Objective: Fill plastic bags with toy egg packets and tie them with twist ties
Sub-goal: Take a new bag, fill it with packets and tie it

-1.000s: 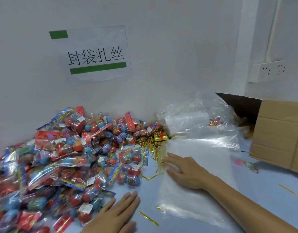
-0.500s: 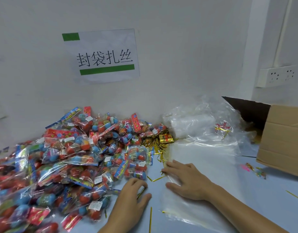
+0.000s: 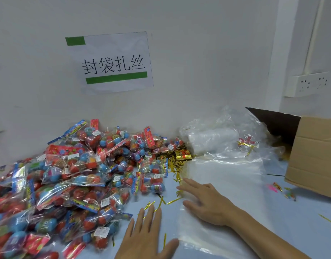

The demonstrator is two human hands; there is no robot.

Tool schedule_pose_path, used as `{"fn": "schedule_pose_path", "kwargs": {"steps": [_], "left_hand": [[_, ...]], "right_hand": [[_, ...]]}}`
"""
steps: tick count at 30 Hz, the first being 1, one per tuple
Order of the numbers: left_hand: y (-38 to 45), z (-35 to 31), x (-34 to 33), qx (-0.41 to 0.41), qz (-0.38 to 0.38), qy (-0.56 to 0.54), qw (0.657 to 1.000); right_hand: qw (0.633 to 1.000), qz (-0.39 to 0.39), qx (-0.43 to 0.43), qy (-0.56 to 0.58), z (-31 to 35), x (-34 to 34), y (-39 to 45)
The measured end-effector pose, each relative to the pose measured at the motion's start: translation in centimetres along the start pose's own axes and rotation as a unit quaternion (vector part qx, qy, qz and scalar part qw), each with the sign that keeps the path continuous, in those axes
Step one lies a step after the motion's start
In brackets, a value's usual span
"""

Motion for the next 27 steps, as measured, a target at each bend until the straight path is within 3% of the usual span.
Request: {"fn": "schedule_pose_path", "kwargs": {"steps": [16, 19, 22, 27], "left_hand": [[12.8, -0.9, 3.0, -0.049, -0.06, -0.066, 0.995], [14.3, -0.7, 4.2, -0.026, -0.13, -0.138, 0.982], [13.7, 0.2, 5.3, -0.002, -0.217, -0.251, 0.943], [10.5, 0.7, 5.9, -0.032, -0.283, -0.285, 0.915]], "right_hand": [[0.994, -0.049, 0.021, 0.098, 0.4, 1.0, 0.0], [0.989, -0.056, 0.021, 0.138, 0.1, 1.2, 0.0], [0.983, -0.07, 0.024, 0.167, -0.2, 1.5, 0.0], [0.974, -0.127, 0.047, 0.18, -0.1, 2.6, -0.1]]}}
Point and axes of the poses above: each hand's wrist, its own y-axis towards the middle knuckle, its own x-axis out of the back of the hand, z = x × y, the point moved 8 cm from there along y, towards the middle knuckle, and after that the axes turned 15 degrees about y, right-handed, at the moved point
